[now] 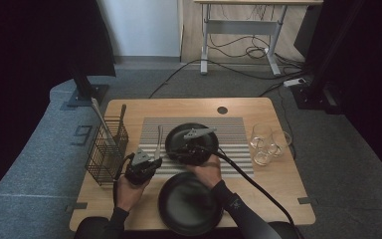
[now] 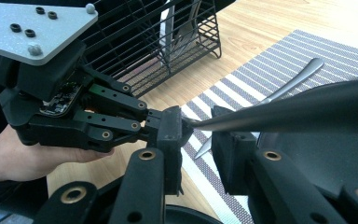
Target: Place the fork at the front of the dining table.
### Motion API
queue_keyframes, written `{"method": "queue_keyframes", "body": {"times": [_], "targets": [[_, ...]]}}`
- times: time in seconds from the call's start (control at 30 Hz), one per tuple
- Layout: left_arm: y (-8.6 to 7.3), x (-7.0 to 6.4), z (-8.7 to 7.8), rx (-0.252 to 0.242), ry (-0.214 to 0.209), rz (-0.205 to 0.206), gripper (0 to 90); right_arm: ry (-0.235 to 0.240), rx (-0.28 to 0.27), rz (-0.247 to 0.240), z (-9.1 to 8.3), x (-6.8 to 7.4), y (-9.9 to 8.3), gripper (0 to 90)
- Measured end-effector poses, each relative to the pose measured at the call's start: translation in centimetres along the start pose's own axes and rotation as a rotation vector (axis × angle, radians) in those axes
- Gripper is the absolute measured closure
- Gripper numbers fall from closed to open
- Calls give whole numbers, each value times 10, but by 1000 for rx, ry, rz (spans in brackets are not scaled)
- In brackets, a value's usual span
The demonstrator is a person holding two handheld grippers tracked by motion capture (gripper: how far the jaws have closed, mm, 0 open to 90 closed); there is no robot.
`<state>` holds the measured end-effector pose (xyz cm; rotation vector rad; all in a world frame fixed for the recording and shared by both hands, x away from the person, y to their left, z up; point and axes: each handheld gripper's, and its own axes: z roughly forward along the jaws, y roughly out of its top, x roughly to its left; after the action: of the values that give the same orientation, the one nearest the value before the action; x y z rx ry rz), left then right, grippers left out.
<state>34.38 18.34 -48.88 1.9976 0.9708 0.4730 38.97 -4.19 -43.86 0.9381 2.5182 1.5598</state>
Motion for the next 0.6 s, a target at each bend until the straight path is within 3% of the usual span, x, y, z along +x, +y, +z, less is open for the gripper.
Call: {"method": "queue_keyframes", "body": {"times": [0.33, 0.43, 0.6], "targets": [[-2, -1, 4, -5, -31, -9, 883, 0, -45, 12, 0, 0, -3, 821], [-2, -6, 7, -2, -47, 30, 814, -11, -59, -5, -1, 3, -3, 829], [-2, -10, 10, -5, -39, 55, 729, -30, -67, -16, -4, 2, -1, 830]]}}
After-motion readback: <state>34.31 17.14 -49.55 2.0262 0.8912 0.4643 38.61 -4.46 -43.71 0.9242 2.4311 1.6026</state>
